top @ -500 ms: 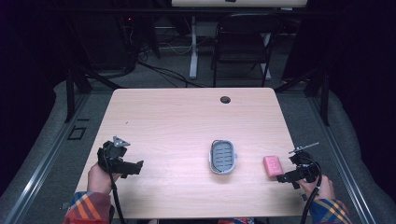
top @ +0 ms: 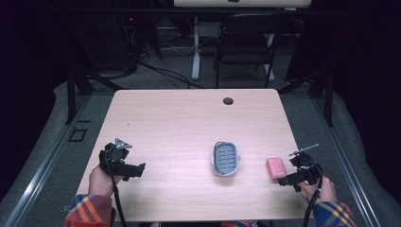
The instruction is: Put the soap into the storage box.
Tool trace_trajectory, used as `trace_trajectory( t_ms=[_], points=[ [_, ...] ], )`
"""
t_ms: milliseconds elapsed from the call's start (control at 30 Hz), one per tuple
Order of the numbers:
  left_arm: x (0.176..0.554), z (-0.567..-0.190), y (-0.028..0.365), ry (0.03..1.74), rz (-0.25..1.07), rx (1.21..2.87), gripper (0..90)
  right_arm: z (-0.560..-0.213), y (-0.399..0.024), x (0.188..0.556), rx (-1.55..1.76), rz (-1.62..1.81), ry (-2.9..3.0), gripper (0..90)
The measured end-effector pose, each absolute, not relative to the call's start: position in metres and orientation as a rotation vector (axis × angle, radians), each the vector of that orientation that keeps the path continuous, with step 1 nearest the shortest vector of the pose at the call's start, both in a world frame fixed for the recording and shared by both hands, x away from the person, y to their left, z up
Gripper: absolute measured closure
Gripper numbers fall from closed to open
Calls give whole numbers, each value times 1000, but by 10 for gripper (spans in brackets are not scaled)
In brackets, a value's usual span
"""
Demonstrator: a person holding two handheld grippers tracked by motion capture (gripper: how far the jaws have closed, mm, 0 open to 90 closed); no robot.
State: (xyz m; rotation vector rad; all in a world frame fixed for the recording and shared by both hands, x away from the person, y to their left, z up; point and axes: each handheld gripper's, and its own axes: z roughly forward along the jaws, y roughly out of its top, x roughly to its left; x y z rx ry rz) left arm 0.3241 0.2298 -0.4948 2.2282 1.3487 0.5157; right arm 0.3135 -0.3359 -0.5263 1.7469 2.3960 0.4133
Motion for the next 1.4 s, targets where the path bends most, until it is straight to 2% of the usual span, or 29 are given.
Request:
trace_trajectory(
  t_ms=[1033,1400],
  points=[
    [324,-495,228,1323,511,2231,2,-527,-317,346,1912,468,2312,1],
    [324,-495,227,1310,505,2236,2,-532,-305,364,1964,374,2282,77]
  ],
)
